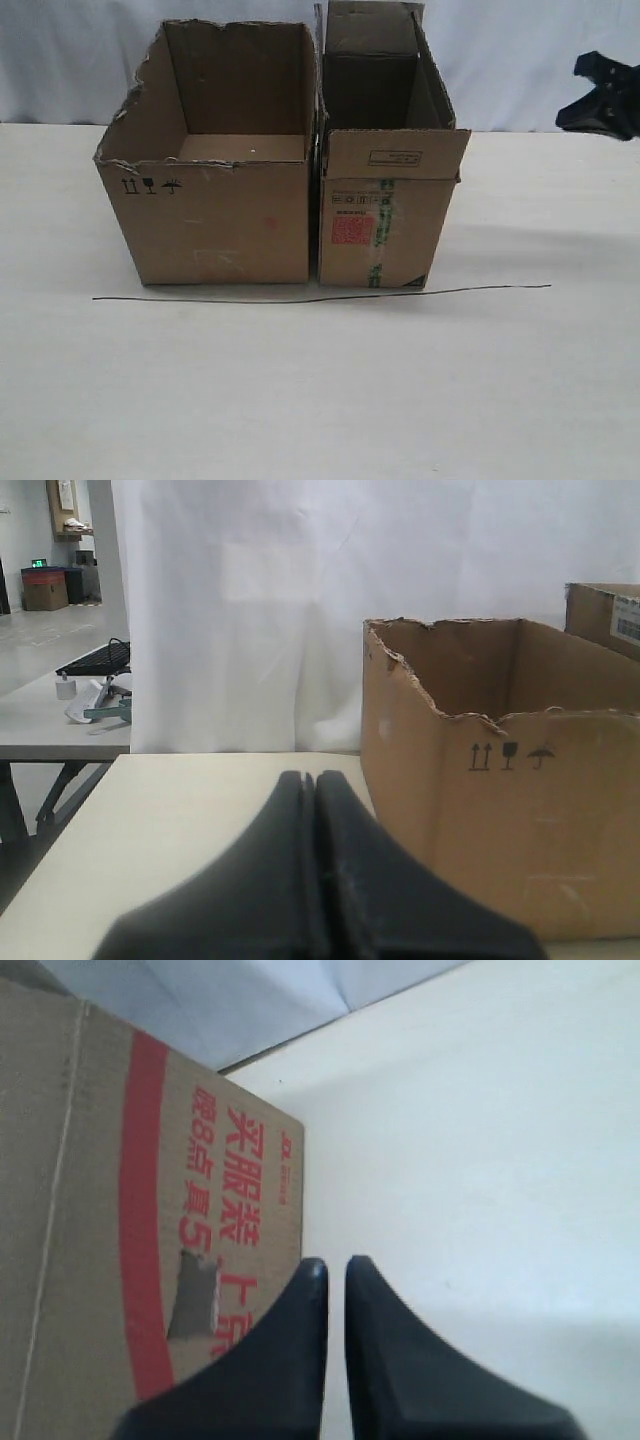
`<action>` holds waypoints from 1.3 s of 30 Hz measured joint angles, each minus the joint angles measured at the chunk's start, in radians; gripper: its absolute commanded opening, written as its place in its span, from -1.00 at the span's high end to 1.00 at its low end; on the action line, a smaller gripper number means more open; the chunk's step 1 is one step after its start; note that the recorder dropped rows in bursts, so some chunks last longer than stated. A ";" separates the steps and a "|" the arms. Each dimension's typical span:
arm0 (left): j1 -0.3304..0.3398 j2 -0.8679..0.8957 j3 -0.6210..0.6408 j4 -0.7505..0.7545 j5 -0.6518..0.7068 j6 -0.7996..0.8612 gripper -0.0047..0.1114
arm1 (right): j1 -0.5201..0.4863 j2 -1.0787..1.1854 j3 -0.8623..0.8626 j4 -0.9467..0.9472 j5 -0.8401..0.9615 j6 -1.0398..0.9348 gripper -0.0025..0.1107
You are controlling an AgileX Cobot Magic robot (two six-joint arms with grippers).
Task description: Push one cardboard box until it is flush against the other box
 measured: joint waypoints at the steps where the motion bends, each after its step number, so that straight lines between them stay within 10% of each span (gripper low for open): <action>1: 0.000 0.000 0.000 0.000 0.000 0.000 0.92 | -0.002 -0.050 0.025 -0.039 0.002 0.014 0.87; 13: 0.000 0.000 0.000 0.000 0.000 0.000 0.92 | 0.033 -0.566 0.500 -0.092 -0.007 -0.003 0.87; 29: 0.000 0.000 0.000 0.000 0.000 0.000 0.92 | 0.640 -0.807 0.924 -0.062 -0.612 -0.140 0.87; 39: 0.000 0.000 0.000 0.000 0.000 0.000 0.92 | 0.768 -0.714 0.885 -0.062 -0.695 -0.195 0.87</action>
